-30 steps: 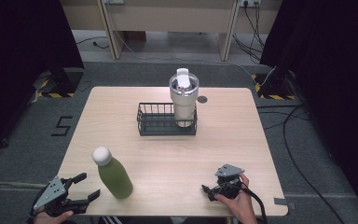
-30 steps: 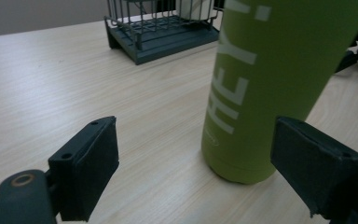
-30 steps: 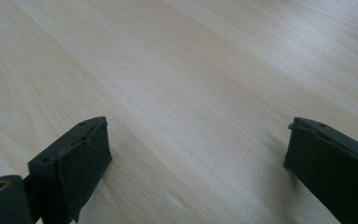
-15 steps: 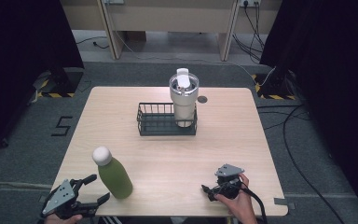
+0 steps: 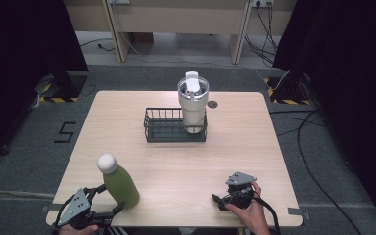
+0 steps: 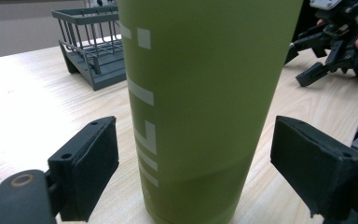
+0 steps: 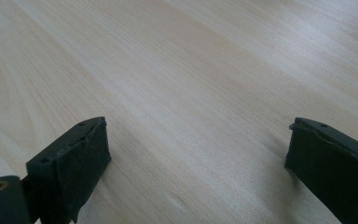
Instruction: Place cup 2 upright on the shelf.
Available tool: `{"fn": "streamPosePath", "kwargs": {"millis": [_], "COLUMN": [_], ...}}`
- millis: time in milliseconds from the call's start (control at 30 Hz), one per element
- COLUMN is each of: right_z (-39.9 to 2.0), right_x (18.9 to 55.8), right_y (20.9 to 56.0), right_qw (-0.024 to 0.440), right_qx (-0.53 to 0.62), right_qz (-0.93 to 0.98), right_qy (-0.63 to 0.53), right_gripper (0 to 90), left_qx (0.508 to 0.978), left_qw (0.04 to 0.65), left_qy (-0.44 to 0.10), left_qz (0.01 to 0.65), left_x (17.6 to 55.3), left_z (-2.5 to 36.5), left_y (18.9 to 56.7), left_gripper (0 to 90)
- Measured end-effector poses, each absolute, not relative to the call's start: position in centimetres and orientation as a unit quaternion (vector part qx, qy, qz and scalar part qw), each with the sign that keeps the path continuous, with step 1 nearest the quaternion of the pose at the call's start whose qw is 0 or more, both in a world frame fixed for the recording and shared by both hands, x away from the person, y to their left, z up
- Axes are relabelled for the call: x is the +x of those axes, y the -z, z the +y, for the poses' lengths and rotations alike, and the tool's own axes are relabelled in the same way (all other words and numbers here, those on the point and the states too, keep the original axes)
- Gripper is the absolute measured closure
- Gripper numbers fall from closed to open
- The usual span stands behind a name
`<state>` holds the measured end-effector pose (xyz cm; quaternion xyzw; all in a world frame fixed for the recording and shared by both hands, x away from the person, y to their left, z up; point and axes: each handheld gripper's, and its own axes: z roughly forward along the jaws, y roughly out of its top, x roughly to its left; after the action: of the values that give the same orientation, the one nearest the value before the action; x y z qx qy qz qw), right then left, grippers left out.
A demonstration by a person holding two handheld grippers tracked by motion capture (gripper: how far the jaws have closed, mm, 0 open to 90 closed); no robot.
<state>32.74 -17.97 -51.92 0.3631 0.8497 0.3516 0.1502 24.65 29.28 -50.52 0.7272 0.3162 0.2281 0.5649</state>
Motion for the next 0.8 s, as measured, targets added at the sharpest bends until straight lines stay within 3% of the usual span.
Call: {"fn": "streamPosePath", "kwargs": {"millis": [800], "right_z": [-18.0], "right_x": [32.7], "right_y": [51.9], "right_qw": [0.15], "right_qx": [0.362], "right_qz": [0.85], "right_qy": [-0.351], "right_gripper": [5.9], "left_qx": [0.725], "left_qw": [0.559], "left_qy": [-0.252], "left_qz": [0.315], "left_x": [26.2], "left_z": [26.6], "left_y": [51.1], "left_gripper": [15.0]}}
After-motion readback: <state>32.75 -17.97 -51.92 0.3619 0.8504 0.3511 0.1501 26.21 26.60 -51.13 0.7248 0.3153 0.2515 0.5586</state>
